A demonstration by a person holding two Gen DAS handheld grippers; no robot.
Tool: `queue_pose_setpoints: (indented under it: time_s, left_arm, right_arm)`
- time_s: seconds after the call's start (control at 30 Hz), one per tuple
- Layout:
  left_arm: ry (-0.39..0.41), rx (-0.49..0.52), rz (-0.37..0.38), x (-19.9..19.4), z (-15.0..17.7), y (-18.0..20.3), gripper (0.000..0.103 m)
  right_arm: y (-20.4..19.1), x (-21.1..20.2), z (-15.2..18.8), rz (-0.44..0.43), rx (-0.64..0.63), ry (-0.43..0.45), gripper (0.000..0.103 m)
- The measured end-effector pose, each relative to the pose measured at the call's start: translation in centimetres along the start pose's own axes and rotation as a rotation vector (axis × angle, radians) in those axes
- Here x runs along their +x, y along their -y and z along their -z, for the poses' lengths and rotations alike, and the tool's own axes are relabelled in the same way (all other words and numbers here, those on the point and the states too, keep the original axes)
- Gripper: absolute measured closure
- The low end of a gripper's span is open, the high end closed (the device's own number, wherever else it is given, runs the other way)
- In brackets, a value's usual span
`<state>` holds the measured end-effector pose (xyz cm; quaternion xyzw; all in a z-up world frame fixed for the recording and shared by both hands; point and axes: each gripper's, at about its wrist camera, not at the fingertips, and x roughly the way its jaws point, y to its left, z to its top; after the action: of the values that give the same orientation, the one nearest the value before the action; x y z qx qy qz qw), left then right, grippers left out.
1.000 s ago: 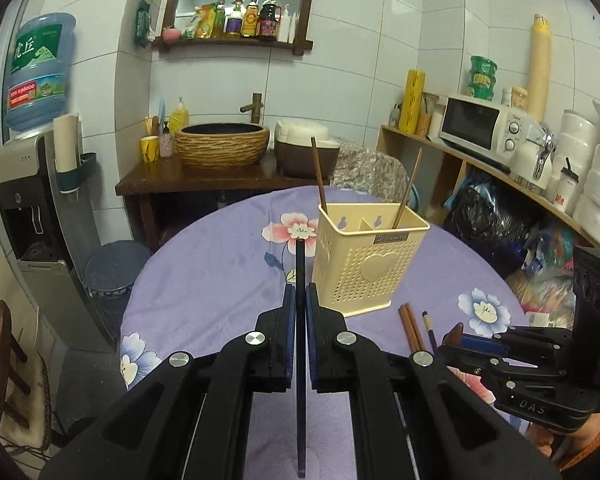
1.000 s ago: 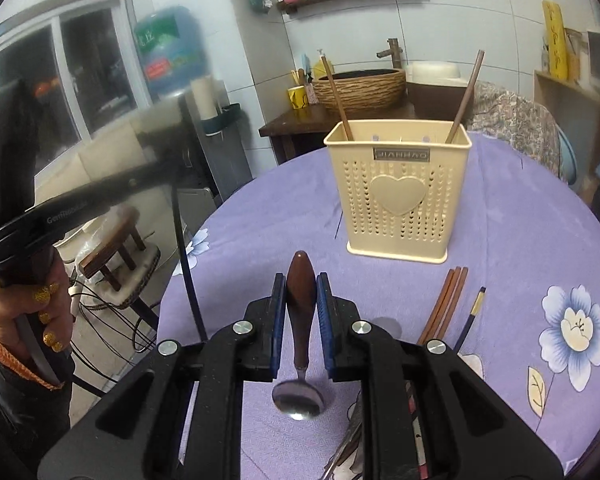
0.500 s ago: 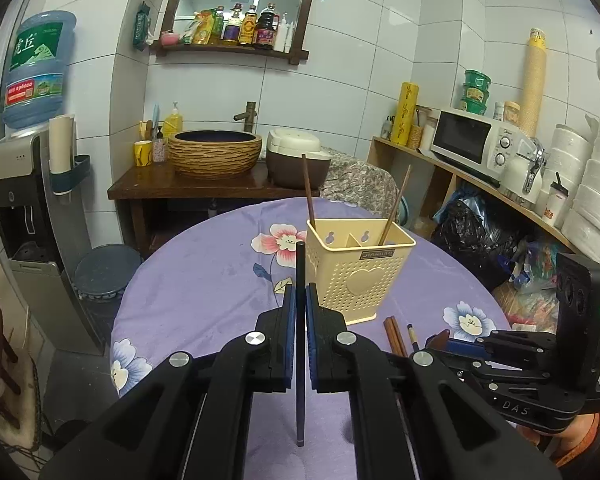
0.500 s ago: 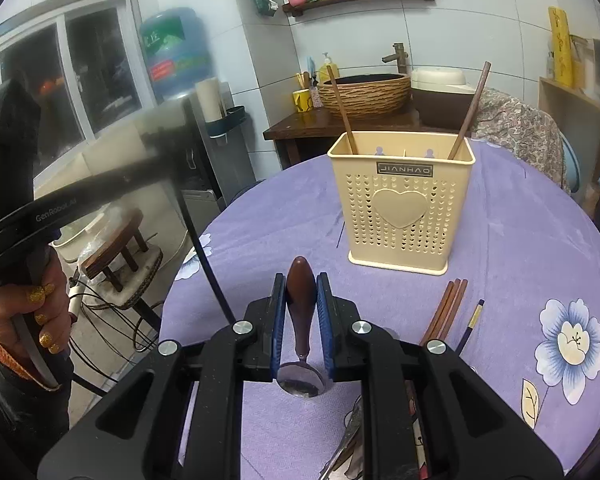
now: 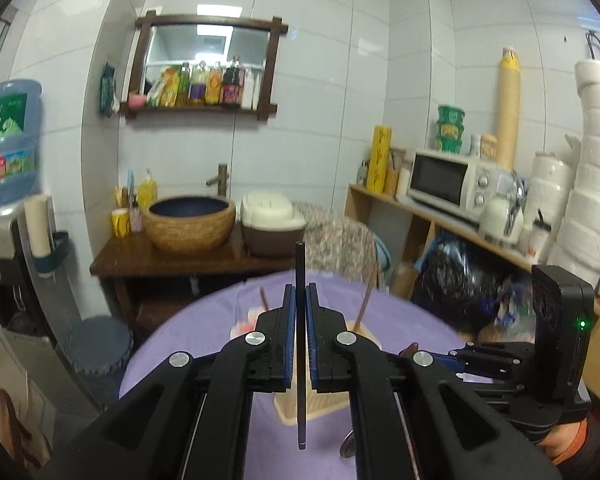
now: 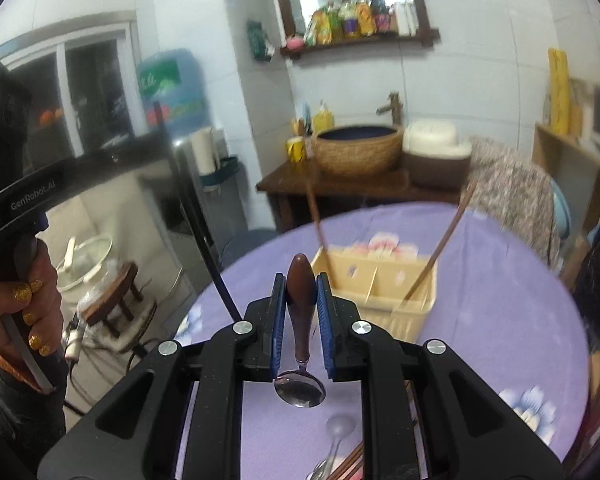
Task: Organize utensils
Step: 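Lift the black chopstick with the left tool while the right tool carries the spoon to the holder, then drop the black chopstick and the spoon into the holder, opening both tools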
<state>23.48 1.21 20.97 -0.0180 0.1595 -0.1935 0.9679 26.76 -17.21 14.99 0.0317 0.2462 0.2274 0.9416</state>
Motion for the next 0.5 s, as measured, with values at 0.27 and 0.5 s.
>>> queue_pose_setpoints:
  time_s: [0.27, 0.5]
  left_arm:
    - [0.061, -0.050, -0.039, 5.2, -4.6, 1.0, 0.097]
    - [-0.026, -0.085, -0.079, 10.6, 0.5, 0.3, 0.097]
  right_arm:
    - [3.4, 0.6, -7.1, 0.181, 0.009, 0.139, 0.087]
    - [6.3, 5.9, -2.8, 0.227, 0.030, 0.066, 0.087]
